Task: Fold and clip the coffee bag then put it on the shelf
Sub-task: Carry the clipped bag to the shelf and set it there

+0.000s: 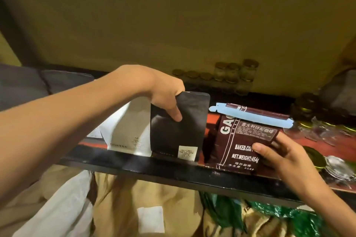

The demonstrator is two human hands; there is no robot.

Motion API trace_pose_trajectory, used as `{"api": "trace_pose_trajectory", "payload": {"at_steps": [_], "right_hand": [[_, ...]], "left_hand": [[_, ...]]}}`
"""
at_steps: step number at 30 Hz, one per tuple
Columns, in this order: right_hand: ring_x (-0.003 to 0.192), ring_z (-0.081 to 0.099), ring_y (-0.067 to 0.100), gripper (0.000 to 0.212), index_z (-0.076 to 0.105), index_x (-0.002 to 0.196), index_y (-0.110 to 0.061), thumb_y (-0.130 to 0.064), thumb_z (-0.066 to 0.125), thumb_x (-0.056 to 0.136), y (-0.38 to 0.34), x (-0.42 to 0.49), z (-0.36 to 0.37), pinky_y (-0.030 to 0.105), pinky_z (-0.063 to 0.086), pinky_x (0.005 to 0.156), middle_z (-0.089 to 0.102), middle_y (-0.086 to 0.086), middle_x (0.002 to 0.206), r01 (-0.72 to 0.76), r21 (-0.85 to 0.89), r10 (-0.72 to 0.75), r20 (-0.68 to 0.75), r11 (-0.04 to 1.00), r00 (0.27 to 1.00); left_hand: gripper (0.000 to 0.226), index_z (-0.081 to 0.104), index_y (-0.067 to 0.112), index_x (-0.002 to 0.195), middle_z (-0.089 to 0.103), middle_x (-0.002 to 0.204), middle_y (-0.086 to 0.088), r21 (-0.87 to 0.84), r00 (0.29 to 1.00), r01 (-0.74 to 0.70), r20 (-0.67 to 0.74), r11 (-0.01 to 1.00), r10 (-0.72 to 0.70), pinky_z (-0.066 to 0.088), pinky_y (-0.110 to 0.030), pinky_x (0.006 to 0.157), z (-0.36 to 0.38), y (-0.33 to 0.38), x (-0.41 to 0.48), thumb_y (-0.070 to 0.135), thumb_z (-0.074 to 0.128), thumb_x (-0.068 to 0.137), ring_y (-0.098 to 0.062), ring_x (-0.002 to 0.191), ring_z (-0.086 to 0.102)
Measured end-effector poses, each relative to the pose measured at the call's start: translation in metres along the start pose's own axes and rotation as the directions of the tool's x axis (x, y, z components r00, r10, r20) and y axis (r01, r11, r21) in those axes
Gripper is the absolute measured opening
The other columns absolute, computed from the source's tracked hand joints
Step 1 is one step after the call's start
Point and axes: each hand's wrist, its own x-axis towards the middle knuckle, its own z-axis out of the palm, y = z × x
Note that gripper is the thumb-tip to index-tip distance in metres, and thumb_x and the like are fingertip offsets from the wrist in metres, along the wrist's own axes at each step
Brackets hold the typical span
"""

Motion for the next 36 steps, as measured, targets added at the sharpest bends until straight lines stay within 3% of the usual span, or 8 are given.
{"api": "trace_pose_trajectory", "payload": {"at_steps": [6, 9, 16, 19, 21, 23, 26, 36], "right_hand": [[0.093, 0.071, 0.004, 0.031, 0.064, 0.106, -0.029, -0.015, 0.062, 0.079, 0.003, 0.0, 0.001, 0.018, 0.059, 0.064, 0.076, -0.017, 0.098, -0.024, -0.007, 0.024, 0.037, 1.0, 0.999], [0.096, 0.07, 0.003, 0.032, 0.063, 0.113, -0.025, -0.009, 0.061, 0.085, 0.004, 0.001, 0.003, 0.014, 0.057, 0.068, 0.075, -0.016, 0.104, -0.009, -0.05, 0.011, 0.04, 0.999, 0.999], [0.103, 0.067, 0.002, 0.042, 0.059, 0.122, -0.028, -0.034, 0.063, 0.08, 0.005, -0.002, 0.015, 0.032, 0.053, 0.087, 0.072, -0.011, 0.112, 0.001, -0.169, -0.002, -0.007, 0.986, 1.0], [0.101, 0.063, -0.009, 0.039, 0.054, 0.125, -0.029, -0.029, 0.06, 0.087, 0.003, -0.004, 0.019, 0.022, 0.051, 0.083, 0.068, -0.017, 0.113, 0.016, -0.217, -0.018, -0.007, 0.976, 1.0], [0.099, 0.06, -0.015, 0.037, 0.05, 0.127, -0.031, -0.024, 0.057, 0.091, 0.0, -0.005, 0.018, 0.014, 0.051, 0.076, 0.065, -0.019, 0.113, 0.019, -0.25, -0.015, 0.015, 0.968, 1.0], [0.099, 0.059, -0.018, 0.038, 0.047, 0.129, -0.032, -0.023, 0.055, 0.093, -0.001, -0.005, 0.017, 0.009, 0.05, 0.069, 0.064, -0.019, 0.114, 0.01, -0.273, 0.0, 0.038, 0.962, 0.999], [0.099, 0.056, -0.022, 0.043, 0.042, 0.134, -0.033, -0.026, 0.051, 0.093, -0.002, -0.007, 0.02, 0.01, 0.047, 0.07, 0.061, -0.022, 0.118, -0.009, -0.275, 0.025, 0.053, 0.961, 0.998], [0.108, 0.059, -0.012, 0.073, 0.033, 0.135, -0.043, -0.032, 0.071, 0.073, -0.017, -0.019, 0.032, 0.021, 0.049, 0.084, 0.063, -0.027, 0.116, -0.095, -0.066, 0.104, 0.136, 0.993, 0.985]], "left_hand": [[0.018, 0.076, 0.01, 0.093, 0.078, 0.094, -0.005, -0.003, 1.0, -0.007, -0.013, 1.0, 0.006, 0.056, -0.044, 0.09, 0.002, -0.002, 0.0, 0.025, 0.074, 0.084, -0.025, 0.089, 0.073], [0.017, 0.075, 0.01, 0.094, 0.078, 0.093, -0.005, -0.02, 1.0, -0.008, 0.007, 1.0, 0.008, 0.056, -0.045, 0.091, 0.002, -0.002, 0.0, 0.024, 0.073, 0.084, -0.025, 0.088, 0.073], [0.024, 0.073, 0.004, 0.096, 0.077, 0.098, -0.012, -0.035, 1.0, 0.026, -0.003, 0.999, -0.026, 0.054, -0.047, 0.094, 0.001, 0.001, -0.002, 0.024, 0.075, 0.083, -0.031, 0.094, 0.071], [0.009, 0.074, 0.012, 0.076, 0.076, 0.076, 0.001, -0.049, 1.0, 0.022, 0.004, 0.999, -0.022, 0.055, -0.04, 0.087, 0.001, 0.001, 0.0, 0.018, 0.075, 0.083, -0.026, 0.08, 0.072], [0.021, 0.071, 0.016, 0.063, 0.072, 0.06, 0.01, -0.053, 0.999, 0.032, 0.018, 0.998, -0.032, 0.055, -0.038, 0.084, -0.001, 0.001, -0.001, 0.017, 0.075, 0.083, -0.021, 0.068, 0.068], [0.008, 0.075, 0.012, 0.078, 0.078, 0.077, 0.0, -0.051, 1.0, 0.022, 0.014, 0.998, -0.021, 0.056, -0.041, 0.089, 0.0, 0.0, -0.001, 0.018, 0.075, 0.083, -0.026, 0.08, 0.072], [0.018, 0.074, 0.007, 0.093, 0.077, 0.095, -0.011, -0.053, 1.0, 0.029, 0.001, 0.998, -0.029, 0.056, -0.047, 0.092, 0.001, -0.002, 0.0, 0.02, 0.076, 0.082, -0.032, 0.093, 0.072], [0.011, 0.074, 0.01, 0.089, 0.076, 0.09, -0.007, -0.061, 1.0, 0.007, -0.021, 0.998, -0.009, 0.055, -0.042, 0.09, 0.003, 0.0, -0.001, 0.02, 0.075, 0.083, -0.027, 0.088, 0.072]]}}
